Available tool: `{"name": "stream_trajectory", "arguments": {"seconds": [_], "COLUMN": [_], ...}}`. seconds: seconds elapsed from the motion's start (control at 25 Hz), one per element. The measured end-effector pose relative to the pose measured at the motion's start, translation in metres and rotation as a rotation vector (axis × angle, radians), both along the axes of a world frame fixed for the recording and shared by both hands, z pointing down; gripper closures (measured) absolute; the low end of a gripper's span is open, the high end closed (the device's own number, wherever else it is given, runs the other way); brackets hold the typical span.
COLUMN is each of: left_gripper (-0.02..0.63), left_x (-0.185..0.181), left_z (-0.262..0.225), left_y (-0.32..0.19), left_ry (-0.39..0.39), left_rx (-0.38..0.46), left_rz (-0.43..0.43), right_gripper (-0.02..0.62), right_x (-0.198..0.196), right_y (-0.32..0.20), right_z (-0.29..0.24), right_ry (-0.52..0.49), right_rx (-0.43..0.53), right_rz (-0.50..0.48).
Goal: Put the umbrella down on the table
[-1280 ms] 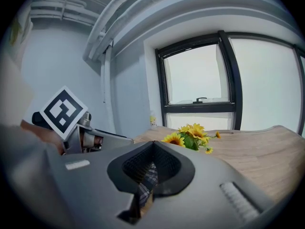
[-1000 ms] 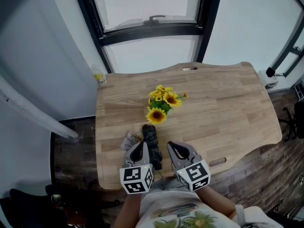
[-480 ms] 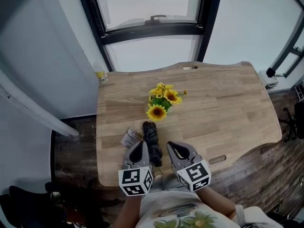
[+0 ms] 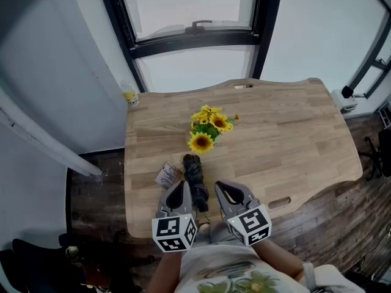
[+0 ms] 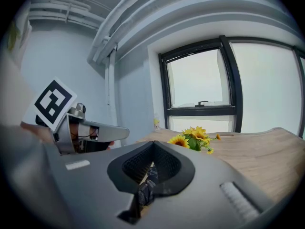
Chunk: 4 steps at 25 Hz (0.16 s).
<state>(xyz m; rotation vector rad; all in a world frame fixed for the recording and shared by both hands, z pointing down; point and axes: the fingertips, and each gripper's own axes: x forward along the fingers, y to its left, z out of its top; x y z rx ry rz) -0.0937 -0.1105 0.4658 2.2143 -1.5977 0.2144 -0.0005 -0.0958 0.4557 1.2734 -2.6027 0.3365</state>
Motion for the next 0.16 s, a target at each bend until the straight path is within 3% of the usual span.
{"name": "stream_trajectory", "arguments": {"seconds": [0.16], "left_gripper": [0.601], "left_x": [-0.0012], "left_z": [0.0003], "left_y": [0.002], "left_ry": [0.002], "left_rx": [-0.001], "left_rz": [0.0], "right_gripper": [0.597], "right_x": [-0.0021], "right_y": [0.0027], "right_z": [0.001], "right_ry": [0.006], "right_rx": [0.001], "right_rz": [-0.003]}}
